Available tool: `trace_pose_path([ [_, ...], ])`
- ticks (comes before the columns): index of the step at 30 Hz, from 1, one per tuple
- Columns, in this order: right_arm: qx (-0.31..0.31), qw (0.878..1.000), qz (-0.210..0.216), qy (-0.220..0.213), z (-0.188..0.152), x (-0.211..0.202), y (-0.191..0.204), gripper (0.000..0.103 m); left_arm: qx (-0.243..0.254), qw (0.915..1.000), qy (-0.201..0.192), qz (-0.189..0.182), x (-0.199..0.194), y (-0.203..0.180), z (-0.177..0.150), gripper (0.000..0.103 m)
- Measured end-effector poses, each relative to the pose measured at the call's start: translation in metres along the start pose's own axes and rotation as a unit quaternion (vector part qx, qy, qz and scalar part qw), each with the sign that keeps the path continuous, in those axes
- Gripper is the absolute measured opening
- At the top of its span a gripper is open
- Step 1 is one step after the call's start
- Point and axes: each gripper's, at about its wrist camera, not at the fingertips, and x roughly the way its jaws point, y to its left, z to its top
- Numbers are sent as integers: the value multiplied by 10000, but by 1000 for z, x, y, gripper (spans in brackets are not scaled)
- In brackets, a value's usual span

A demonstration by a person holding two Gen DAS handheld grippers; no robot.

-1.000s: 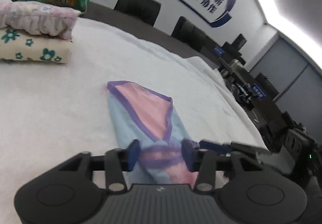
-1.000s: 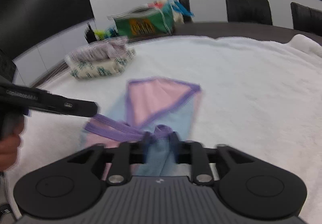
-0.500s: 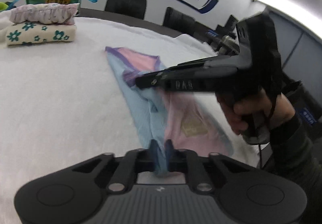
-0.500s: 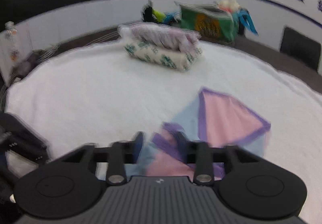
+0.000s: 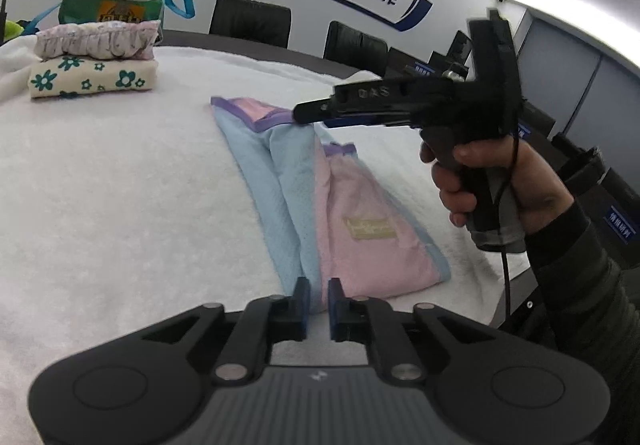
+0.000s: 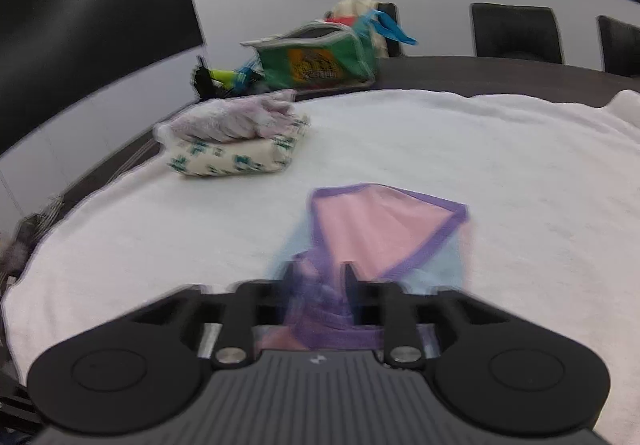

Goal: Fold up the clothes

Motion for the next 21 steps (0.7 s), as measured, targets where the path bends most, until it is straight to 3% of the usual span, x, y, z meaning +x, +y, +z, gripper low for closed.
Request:
trace_pose_path([
  [4, -35, 9992, -190, -358, 6, -22, -9, 49, -54, 9999, -159, -32, -1, 7, 21, 22],
  [8, -35, 9995, -235, -201, 4, -31, -19, 48, -47, 9996, -280, 74, 16, 18, 59, 28],
  [13, -75, 9996, -207, 153, -17, -28, -22, 47, -642, 9976, 278, -17, 66, 50, 116, 28],
  [19, 254, 9991, -122, 328, -27, -10, -41, 32, -799, 9941, 726, -114, 109, 60, 134, 28],
  [21, 290, 9989, -83, 369, -29, -2, -44, 18, -768, 9937, 787, -227, 117, 59, 131, 27],
])
